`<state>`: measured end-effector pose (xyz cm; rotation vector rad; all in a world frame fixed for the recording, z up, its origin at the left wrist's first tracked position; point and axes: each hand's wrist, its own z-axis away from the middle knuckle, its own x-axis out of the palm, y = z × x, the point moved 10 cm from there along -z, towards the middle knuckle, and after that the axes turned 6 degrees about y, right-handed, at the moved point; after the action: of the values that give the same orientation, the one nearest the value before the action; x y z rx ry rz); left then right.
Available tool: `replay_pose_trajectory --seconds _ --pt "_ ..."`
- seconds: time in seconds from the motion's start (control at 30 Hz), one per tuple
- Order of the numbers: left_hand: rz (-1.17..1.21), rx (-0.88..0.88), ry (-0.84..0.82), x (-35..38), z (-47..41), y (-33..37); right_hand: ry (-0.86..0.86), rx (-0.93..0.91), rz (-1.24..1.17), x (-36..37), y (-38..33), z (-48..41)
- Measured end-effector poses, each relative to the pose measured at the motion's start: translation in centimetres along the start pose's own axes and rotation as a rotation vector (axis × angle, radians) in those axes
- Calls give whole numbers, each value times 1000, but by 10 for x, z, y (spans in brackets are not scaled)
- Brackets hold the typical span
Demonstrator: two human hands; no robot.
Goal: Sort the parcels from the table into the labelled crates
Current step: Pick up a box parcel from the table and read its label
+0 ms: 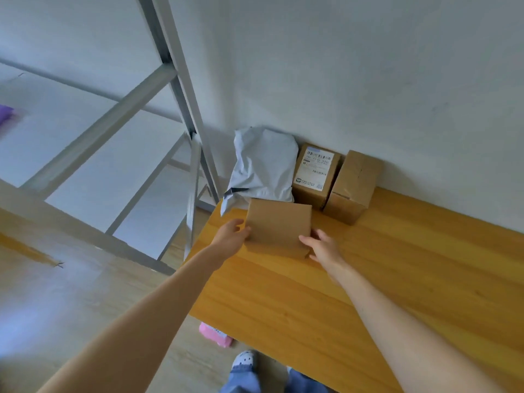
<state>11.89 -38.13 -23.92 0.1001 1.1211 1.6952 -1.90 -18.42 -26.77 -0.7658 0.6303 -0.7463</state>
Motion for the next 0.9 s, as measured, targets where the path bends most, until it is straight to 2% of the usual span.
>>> replay_pose_trajectory --seconds 0.17,0.4,0.67,0.9 --pt "-6 39 -88 11 -11 8 65 30 -82 -1 3 -1" --pt "-1 133 -126 1 0 23 120 32 -209 -1 2 31" --pt "75 285 -158 -2 40 86 168 -104 -209 -42 -26 81" --pt "124 372 -245 12 94 138 332 -243 -293 -95 -54 137"
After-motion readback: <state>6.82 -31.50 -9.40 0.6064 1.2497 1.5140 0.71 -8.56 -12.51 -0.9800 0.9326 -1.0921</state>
